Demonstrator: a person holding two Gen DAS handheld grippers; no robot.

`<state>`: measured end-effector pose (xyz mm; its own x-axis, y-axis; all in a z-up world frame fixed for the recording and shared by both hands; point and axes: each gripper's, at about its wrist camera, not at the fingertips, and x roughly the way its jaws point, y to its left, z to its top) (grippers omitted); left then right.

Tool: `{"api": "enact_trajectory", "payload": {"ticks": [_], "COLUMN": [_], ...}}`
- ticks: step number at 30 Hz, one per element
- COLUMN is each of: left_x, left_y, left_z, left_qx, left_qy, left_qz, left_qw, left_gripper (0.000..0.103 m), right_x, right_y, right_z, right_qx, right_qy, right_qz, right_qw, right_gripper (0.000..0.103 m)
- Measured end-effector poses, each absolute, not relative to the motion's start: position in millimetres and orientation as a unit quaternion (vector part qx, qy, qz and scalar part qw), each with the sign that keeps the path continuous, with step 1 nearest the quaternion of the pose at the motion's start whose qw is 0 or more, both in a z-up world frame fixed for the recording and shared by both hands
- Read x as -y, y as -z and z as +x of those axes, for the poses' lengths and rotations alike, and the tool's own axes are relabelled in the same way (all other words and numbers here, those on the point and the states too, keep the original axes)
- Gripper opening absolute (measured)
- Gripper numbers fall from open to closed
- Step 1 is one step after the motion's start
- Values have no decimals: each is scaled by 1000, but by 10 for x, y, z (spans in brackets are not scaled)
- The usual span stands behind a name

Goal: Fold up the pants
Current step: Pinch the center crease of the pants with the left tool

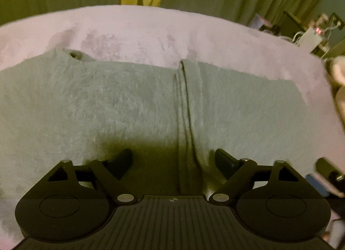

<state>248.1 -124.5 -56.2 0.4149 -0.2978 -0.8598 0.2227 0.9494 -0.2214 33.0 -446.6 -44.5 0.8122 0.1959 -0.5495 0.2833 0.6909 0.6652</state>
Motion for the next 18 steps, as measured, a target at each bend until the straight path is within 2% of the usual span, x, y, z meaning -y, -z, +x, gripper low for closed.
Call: {"api": "enact_trajectory", "payload": {"ticks": [3, 6, 7, 8, 13, 18], "left_x": [1215, 1252, 1271, 1285, 1298, 1293], "left_y": [550, 565, 601, 644, 753, 868], "left_z": [2549, 2589, 2616, 2646, 2727, 2823], "left_qx": [-524, -532, -540, -547, -566, -577], "left_qy": [167, 177, 175, 177, 209, 221], "left_qz": [-74, -84, -78, -77, -125, -154], "left_qw": [832, 824, 819, 815, 788, 771], "left_gripper": [83, 75, 67, 65, 65, 72], "right_x": [4462, 4474, 4477, 4479, 4486, 4488], "right_y": [446, 450, 448, 447, 447, 447], "right_z": [334, 328, 327, 328, 330, 341], "right_qx": [-305, -304, -304, -304, -304, -304], "right_qy": [26, 26, 26, 26, 26, 27], "right_qz": [391, 394, 394, 394, 395, 393], "right_qw": [868, 867, 867, 867, 867, 867], "right_gripper": [99, 99, 99, 99, 99, 99]}}
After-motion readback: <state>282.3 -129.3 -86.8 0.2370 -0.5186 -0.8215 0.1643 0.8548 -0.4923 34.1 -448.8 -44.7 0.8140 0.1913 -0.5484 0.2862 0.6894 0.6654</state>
